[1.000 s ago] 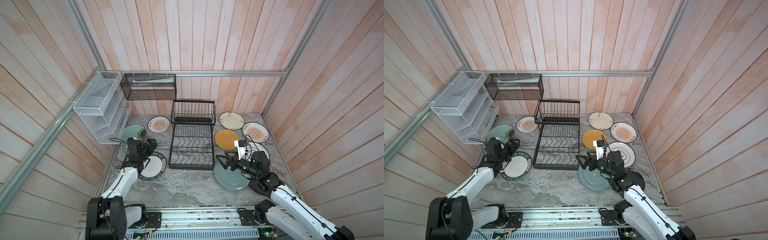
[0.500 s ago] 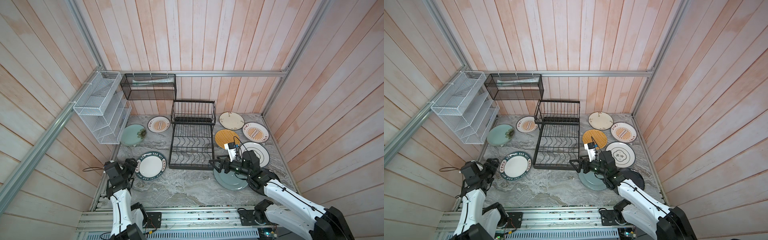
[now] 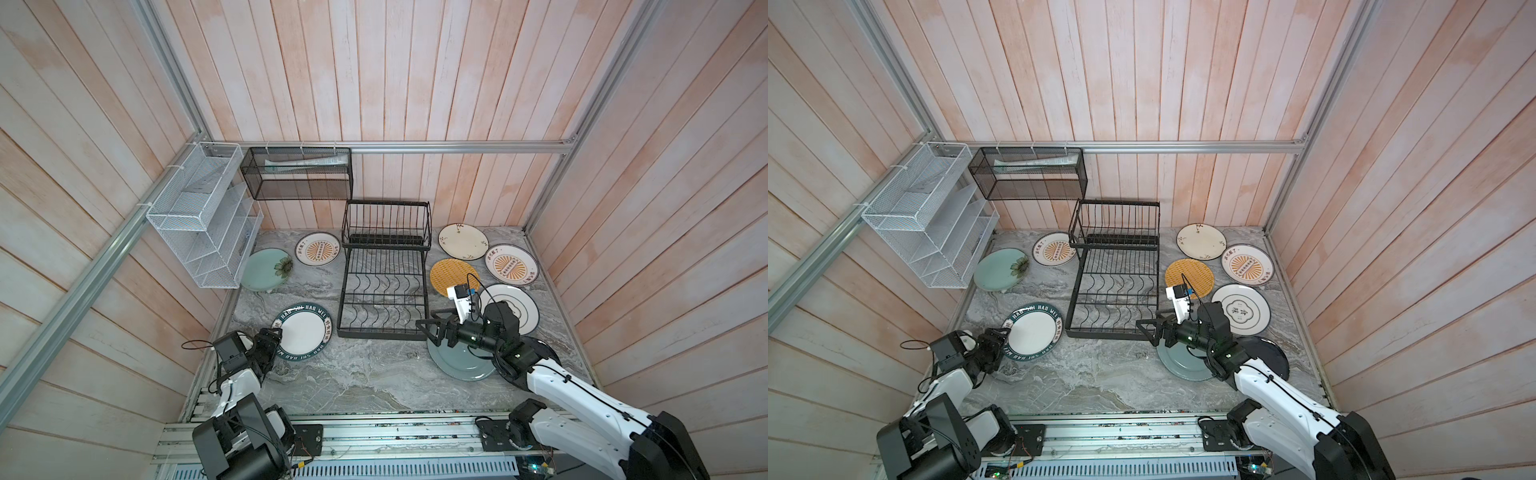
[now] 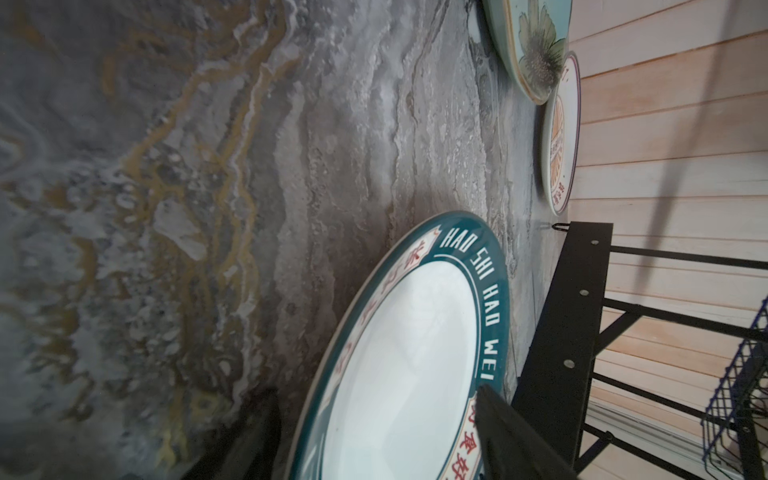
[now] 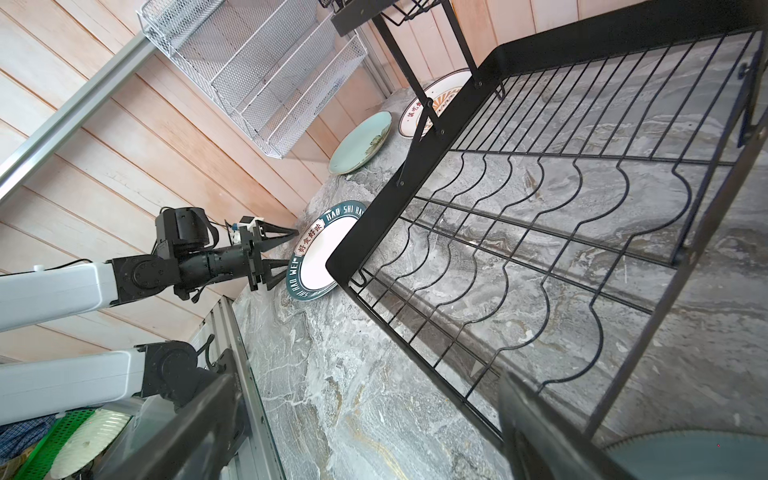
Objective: Load the plates into the dish rack
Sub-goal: 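Grip the green-rimmed plate's edge with the left gripper and tilt it upright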
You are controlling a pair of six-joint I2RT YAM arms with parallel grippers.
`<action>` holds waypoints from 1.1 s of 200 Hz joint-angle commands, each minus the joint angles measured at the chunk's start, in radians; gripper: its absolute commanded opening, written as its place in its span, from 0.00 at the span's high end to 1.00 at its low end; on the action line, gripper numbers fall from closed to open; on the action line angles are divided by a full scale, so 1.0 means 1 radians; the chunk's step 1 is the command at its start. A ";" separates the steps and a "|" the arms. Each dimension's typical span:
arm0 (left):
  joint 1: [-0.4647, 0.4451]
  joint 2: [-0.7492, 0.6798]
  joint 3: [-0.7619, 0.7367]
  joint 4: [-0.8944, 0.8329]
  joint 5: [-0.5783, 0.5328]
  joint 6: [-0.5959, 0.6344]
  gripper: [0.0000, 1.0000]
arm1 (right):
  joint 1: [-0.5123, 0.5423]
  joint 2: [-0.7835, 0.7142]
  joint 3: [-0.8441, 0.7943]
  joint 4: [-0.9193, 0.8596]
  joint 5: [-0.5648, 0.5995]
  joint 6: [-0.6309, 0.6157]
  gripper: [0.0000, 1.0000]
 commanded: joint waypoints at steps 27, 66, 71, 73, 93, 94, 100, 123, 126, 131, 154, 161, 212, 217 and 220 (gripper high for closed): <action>0.002 0.053 -0.042 0.004 0.032 -0.020 0.39 | 0.005 -0.014 -0.020 0.041 -0.012 0.022 0.02; 0.003 0.116 -0.047 0.030 0.030 -0.028 0.50 | 0.006 -0.026 -0.025 0.038 -0.008 0.026 0.02; 0.003 0.124 -0.047 0.033 0.032 -0.028 0.52 | 0.005 -0.028 -0.025 0.038 -0.008 0.026 0.02; 0.003 0.128 -0.046 0.035 0.032 -0.028 0.53 | 0.005 -0.028 -0.026 0.037 -0.007 0.027 0.02; 0.002 0.156 -0.046 0.055 0.030 -0.031 0.59 | 0.006 -0.035 -0.029 0.035 -0.002 0.027 0.02; 0.002 0.157 -0.047 0.056 0.030 -0.031 0.59 | 0.006 -0.035 -0.029 0.035 -0.002 0.026 0.02; 0.003 0.165 -0.046 0.062 0.030 -0.033 0.60 | 0.006 -0.036 -0.030 0.035 -0.001 0.028 0.02; 0.003 0.197 -0.045 0.082 0.030 -0.039 0.65 | 0.006 -0.040 -0.030 0.032 0.001 0.027 0.02; 0.002 0.201 -0.044 0.084 0.030 -0.039 0.66 | 0.006 -0.040 -0.031 0.032 0.001 0.027 0.02; 0.003 0.210 -0.043 0.087 0.029 -0.040 0.67 | 0.006 -0.041 -0.031 0.030 0.002 0.027 0.02; 0.003 0.243 -0.031 0.097 0.029 -0.043 0.78 | 0.006 -0.045 -0.030 0.029 0.005 0.027 0.02; 0.002 0.253 -0.025 0.097 0.029 -0.043 0.82 | 0.005 -0.048 -0.030 0.027 0.006 0.027 0.02; 0.008 0.265 0.007 0.172 0.096 -0.098 1.00 | 0.006 -0.067 -0.020 0.000 0.018 0.022 0.02; 0.013 0.252 0.007 0.183 0.108 -0.113 1.00 | 0.006 -0.069 -0.020 -0.002 0.021 0.021 0.02; 0.017 0.245 0.006 0.189 0.117 -0.124 1.00 | 0.006 -0.071 -0.020 -0.003 0.022 0.021 0.02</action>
